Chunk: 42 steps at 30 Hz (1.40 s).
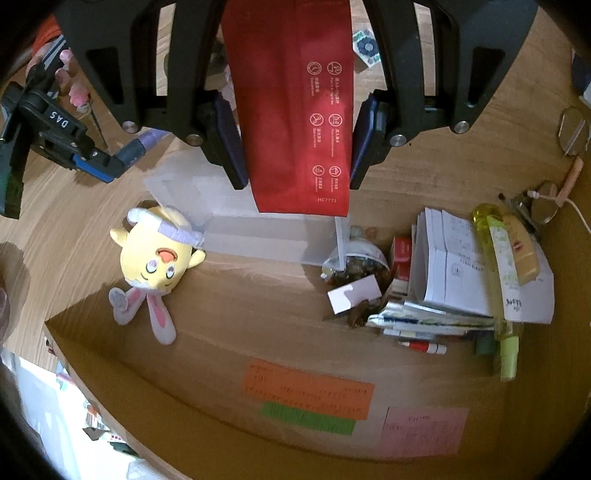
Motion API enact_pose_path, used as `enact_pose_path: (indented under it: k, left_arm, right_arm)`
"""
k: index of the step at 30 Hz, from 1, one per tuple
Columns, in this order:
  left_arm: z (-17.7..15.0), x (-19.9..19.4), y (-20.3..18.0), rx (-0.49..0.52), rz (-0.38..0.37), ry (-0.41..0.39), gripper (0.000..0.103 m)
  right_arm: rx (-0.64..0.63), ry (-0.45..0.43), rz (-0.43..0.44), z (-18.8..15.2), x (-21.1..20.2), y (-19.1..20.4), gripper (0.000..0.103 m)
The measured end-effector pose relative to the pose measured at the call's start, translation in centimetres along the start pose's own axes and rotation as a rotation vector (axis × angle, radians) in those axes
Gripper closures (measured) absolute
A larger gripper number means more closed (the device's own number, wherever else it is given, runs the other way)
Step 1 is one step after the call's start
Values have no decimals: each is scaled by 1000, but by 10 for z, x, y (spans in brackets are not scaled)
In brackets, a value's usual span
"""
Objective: Organize objects
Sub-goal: 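Carry the red pouch and lipstick into the clear box and release both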
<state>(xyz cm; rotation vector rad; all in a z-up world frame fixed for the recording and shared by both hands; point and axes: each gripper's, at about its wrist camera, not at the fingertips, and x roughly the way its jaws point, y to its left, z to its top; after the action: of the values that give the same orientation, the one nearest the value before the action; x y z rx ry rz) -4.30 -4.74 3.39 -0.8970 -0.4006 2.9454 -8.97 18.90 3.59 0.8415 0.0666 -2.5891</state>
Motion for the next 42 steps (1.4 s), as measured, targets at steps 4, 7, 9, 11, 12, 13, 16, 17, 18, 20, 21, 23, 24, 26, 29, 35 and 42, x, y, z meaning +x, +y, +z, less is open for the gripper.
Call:
enact_pose_path:
  k: [4, 7, 9, 11, 12, 13, 16, 17, 18, 20, 21, 23, 24, 26, 29, 35, 42]
  left_arm:
    - [8, 1, -3, 9, 2, -15, 50]
    - [13, 1, -6, 14, 2, -28, 50]
    - [16, 2, -8, 19, 1, -37, 50]
    - [20, 2, -10, 24, 4, -45, 50]
    - [23, 3, -11, 27, 4, -49, 50]
    - [25, 4, -13, 30, 4, -53, 50]
    - [32, 6, -17, 39, 6, -63, 50]
    - [34, 7, -17, 41, 5, -65, 50]
    - [36, 9, -19, 44, 6, -67, 50]
    - [40, 14, -22, 51, 12, -65, 50]
    - [42, 18, -23, 53, 10, -60, 50]
    - [46, 25, -25, 55, 8, -48, 50]
    - [48, 30, -26, 56, 8, -41, 50]
    - [51, 39, -28, 58, 10, -31, 50]
    - [55, 55, -29, 55, 4, -3, 50]
    - [54, 86, -30, 74, 32, 46, 50]
    - [48, 118, -25, 60, 34, 122, 50]
  right_arm:
    - [-18, -50, -10, 13, -9, 4, 79]
    - [-27, -82, -10, 20, -16, 7, 79]
    - [-32, -102, -10, 26, -18, 8, 79]
    - [-34, -120, -7, 32, -20, 8, 79]
    - [-37, -128, -7, 35, -21, 9, 79]
    - [-39, -136, -9, 38, -22, 9, 79]
    - [-46, -160, -13, 46, -22, 11, 79]
    - [-49, -166, -16, 49, -22, 11, 79]
    - [-50, -171, -19, 51, -21, 11, 79]
    - [-52, -178, -26, 56, -17, 11, 79]
    - [-53, -181, -32, 58, -16, 11, 79]
    - [-56, -183, -44, 61, -11, 11, 79]
    - [-57, -183, -50, 62, -9, 12, 79]
    - [-62, -179, -61, 65, -2, 12, 79]
    - [-69, -167, -79, 66, 9, 12, 79]
    - [-85, -115, -106, 63, 36, 10, 79]
    - [-127, -46, -145, 56, 66, 15, 79]
